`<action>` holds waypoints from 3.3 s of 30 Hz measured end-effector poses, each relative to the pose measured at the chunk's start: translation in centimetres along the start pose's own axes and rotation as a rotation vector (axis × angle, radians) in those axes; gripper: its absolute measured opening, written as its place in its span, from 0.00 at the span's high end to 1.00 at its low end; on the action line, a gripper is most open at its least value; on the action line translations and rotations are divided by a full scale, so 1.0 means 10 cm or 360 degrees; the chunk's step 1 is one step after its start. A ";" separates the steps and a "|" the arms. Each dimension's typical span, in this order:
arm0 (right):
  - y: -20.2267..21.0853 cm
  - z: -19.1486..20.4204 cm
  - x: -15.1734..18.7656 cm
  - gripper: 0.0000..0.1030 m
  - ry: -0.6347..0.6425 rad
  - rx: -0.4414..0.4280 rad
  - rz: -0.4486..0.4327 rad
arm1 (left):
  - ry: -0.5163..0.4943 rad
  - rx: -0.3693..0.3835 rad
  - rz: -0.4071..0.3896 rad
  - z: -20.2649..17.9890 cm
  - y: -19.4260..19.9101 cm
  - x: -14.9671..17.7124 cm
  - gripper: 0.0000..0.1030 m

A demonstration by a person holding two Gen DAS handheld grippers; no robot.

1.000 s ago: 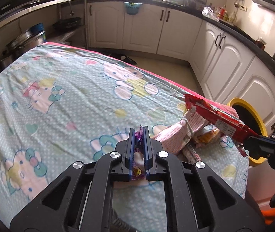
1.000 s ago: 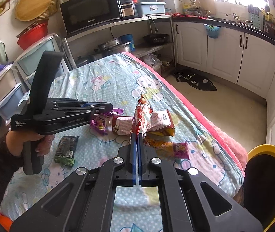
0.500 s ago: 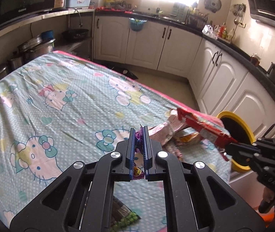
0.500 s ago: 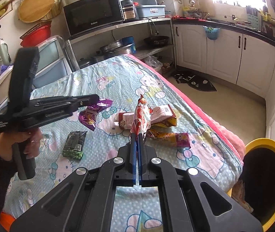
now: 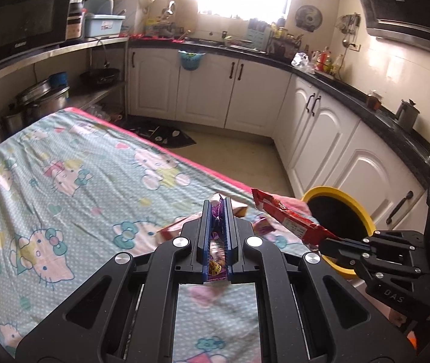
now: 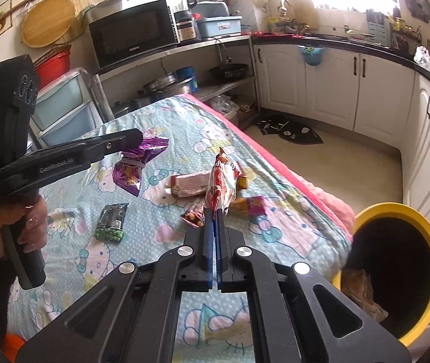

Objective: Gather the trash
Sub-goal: 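Carry both wrappers over the yellow bin and open both tools to drop them, then move both open tools back toward the green snack packet and remaining wrappers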

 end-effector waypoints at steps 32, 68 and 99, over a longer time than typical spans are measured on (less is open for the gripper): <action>0.68 -0.99 0.38 0.99 -0.0375 0.0297 -0.0141 | -0.0240 0.0218 -0.0062 -1.15 -0.11 -0.25 0.96; 0.83 -1.98 1.00 0.98 -0.0778 0.0579 -0.0101 | -0.0442 0.0413 0.0055 -2.42 -0.85 -0.43 0.96; 0.44 -2.18 1.22 0.57 -0.0862 0.0603 0.0058 | -0.0267 0.0310 0.0173 -2.16 -1.35 -0.31 0.35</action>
Point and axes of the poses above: each gripper's, at about its wrist camera, not at the fingertips, and y roughly against the way its jaws point, z to its left, x to its underside, the point moved 4 cm from there along -y, roughly the way its jaws point, and after that the axes turned 13 degrees about z, right-handed, at the moved point
